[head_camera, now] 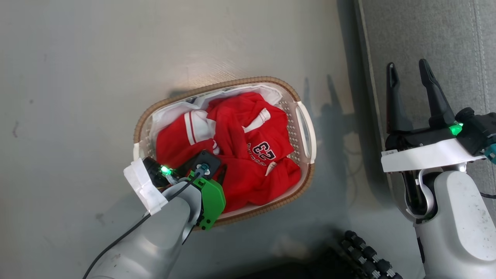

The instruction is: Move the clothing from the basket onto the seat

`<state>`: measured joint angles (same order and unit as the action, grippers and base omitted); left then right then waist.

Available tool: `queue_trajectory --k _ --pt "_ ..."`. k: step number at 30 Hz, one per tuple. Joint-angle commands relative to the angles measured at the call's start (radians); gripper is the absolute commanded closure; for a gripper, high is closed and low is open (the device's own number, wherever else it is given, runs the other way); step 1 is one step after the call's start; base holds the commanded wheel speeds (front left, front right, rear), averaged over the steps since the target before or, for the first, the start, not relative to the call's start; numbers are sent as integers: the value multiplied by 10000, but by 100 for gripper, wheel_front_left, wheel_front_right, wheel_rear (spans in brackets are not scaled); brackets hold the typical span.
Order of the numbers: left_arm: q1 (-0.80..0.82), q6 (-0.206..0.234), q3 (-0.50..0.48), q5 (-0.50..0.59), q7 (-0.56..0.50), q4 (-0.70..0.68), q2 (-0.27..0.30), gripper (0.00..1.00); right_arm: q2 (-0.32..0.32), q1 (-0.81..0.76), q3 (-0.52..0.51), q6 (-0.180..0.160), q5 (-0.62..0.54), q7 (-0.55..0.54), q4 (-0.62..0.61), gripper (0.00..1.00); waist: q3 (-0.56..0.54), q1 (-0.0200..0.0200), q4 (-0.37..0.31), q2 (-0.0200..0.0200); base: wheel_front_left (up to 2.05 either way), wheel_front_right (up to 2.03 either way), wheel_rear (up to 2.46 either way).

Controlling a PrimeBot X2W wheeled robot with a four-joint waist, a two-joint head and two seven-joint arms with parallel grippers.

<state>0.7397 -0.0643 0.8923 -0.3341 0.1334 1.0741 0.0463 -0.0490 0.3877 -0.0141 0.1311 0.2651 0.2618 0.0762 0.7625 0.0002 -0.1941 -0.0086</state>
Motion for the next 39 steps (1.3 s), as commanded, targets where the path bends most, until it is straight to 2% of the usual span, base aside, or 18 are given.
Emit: queue_trajectory --k 1,4,5,7,8,9,16,26,32,39 --pt "242 37 27 -113 84 106 72 0 -26 147 41 -7 108 49 0 0 273 -2 -285 86 0 0 0" --pt "310 -27 78 -236 139 249 72 0 -26 155 126 -7 185 49 36 0 295 -2 -353 86 0 0 0" --pt "320 -57 95 -313 164 276 72 16 -26 148 160 -7 202 49 44 0 288 -2 -372 86 0 0 0" --pt "308 -75 134 -467 175 316 72 59 -26 115 232 -7 222 49 52 0 248 -2 -397 86 0 0 0" --pt "285 -98 157 -547 192 326 72 72 -26 86 269 -7 225 49 55 0 219 -2 -403 86 0 0 0" --pt "252 -112 185 -631 214 331 72 100 -26 45 298 -7 217 49 57 0 182 -2 -403 86 0 0 0" --pt "-187 -105 305 -1236 578 151 69 100 -28 -163 396 -7 -75 49 182 0 -375 -2 -211 86 0 0 0" --pt "-933 42 706 -1776 1250 -653 63 100 -31 -814 188 -7 -756 49 501 0 -2225 -2 738 86 0 0 0" --pt "-1251 302 515 -1501 1333 -1501 138 100 -35 -1292 70 -7 -1047 49 697 0 -3531 -2 1307 86 0 0 0" --pt "-1903 299 169 -874 1311 -3361 751 100 -34 -2106 63 -7 -1176 49 966 0 -5111 -2 1705 86 0 0 0"
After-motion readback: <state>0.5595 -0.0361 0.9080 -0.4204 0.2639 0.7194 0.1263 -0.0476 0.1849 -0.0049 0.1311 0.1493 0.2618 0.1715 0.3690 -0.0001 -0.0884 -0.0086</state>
